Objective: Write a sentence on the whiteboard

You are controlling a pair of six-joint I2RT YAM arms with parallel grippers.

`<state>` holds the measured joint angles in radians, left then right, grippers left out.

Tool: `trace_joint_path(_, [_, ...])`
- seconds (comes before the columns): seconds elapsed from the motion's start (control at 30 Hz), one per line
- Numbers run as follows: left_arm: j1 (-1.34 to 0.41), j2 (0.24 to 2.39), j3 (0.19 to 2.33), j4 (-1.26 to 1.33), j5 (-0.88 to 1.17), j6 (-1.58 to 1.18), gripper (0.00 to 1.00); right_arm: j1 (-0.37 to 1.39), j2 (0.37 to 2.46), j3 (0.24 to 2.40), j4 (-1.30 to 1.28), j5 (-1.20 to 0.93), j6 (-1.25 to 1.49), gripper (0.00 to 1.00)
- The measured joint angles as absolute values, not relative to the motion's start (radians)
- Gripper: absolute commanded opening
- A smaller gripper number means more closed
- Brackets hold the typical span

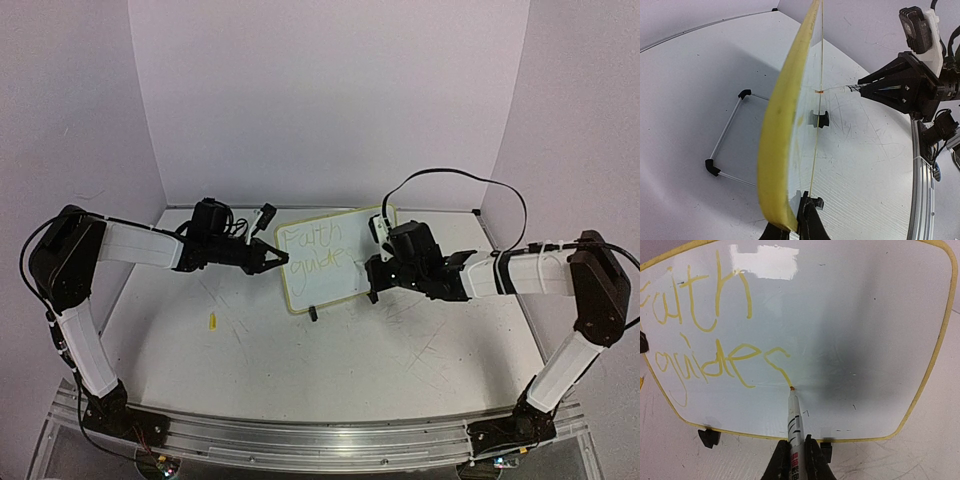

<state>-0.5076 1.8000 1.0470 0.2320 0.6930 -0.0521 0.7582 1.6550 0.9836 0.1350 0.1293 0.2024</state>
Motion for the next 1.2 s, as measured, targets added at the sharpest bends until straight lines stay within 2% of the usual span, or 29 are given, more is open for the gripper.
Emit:
trace_joint_path(0.5, [-0.507,1.8,1.047,0.227,0.687,-0.054,0.0,0.8,1.694,1.026,0.13,0.091,0.209,0.0])
trace_joint_path(0.83, [-0.508,1.8,1.047,0.227,0.687,-0.052,0.0,0.771,1.453,0.981,0.172,0.13,0.18,0.0])
trace_joint_path(1.2, [-0.51,1.8,1.054,0.219,0.684,-0.05,0.0,0.754,1.444,0.946,0.166,0.143,0.06,0.0])
